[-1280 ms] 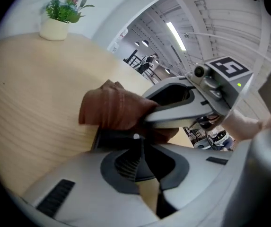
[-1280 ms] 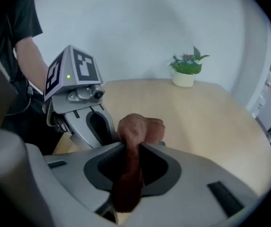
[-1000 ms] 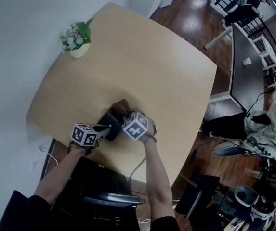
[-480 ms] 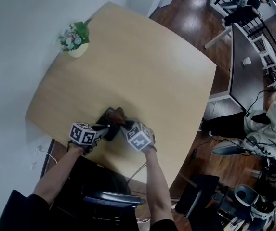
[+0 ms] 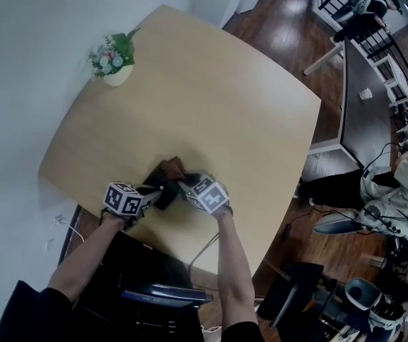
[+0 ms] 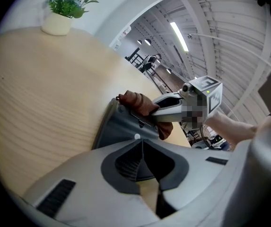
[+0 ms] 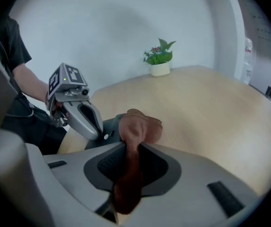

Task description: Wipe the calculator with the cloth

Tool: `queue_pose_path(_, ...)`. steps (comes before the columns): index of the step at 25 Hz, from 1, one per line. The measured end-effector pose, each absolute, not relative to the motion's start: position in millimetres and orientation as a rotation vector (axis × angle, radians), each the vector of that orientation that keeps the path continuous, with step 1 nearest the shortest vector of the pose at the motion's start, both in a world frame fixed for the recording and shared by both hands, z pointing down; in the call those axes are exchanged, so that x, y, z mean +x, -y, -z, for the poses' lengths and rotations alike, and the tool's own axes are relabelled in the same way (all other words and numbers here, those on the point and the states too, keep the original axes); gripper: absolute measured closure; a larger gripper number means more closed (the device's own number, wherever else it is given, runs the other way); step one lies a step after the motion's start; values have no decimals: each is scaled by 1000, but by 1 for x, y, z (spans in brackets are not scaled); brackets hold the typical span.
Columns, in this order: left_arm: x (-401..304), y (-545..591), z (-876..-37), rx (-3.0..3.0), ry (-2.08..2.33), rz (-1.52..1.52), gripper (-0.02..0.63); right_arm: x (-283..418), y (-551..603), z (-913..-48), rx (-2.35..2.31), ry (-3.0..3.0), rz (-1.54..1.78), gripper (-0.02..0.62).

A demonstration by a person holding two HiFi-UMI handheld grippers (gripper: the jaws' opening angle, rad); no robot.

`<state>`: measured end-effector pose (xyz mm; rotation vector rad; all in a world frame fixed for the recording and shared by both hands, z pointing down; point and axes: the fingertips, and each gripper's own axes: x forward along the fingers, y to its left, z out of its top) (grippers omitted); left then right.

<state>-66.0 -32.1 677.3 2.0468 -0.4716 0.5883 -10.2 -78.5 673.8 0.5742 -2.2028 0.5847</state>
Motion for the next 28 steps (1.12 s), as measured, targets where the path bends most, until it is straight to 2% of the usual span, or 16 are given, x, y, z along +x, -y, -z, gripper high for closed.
queue_pose_path(6, -67, 33, -678, 2051, 471, -590, 583, 12, 106, -672, 639, 2011, -373, 517)
queue_pose_path(11, -68, 32, -677, 2058, 471, -593, 583, -58, 109, -634, 475, 2167, -293, 517)
queue_pose_path(15, -67, 31, -676, 2056, 472, -591, 583, -81, 106, -657, 346, 2109, -334, 517)
queue_pose_path(21, -68, 32, -677, 2068, 465, -599, 588, -38, 129, -680, 479, 1995, -403, 518)
queue_pose_path(25, -69, 30, -677, 2070, 454, -603, 586, 14, 137, -678, 753, 1877, -357, 520)
queue_pose_path(28, -80, 32, -671, 2080, 475, -594, 586, 39, 105, -662, 950, 1917, -527, 520)
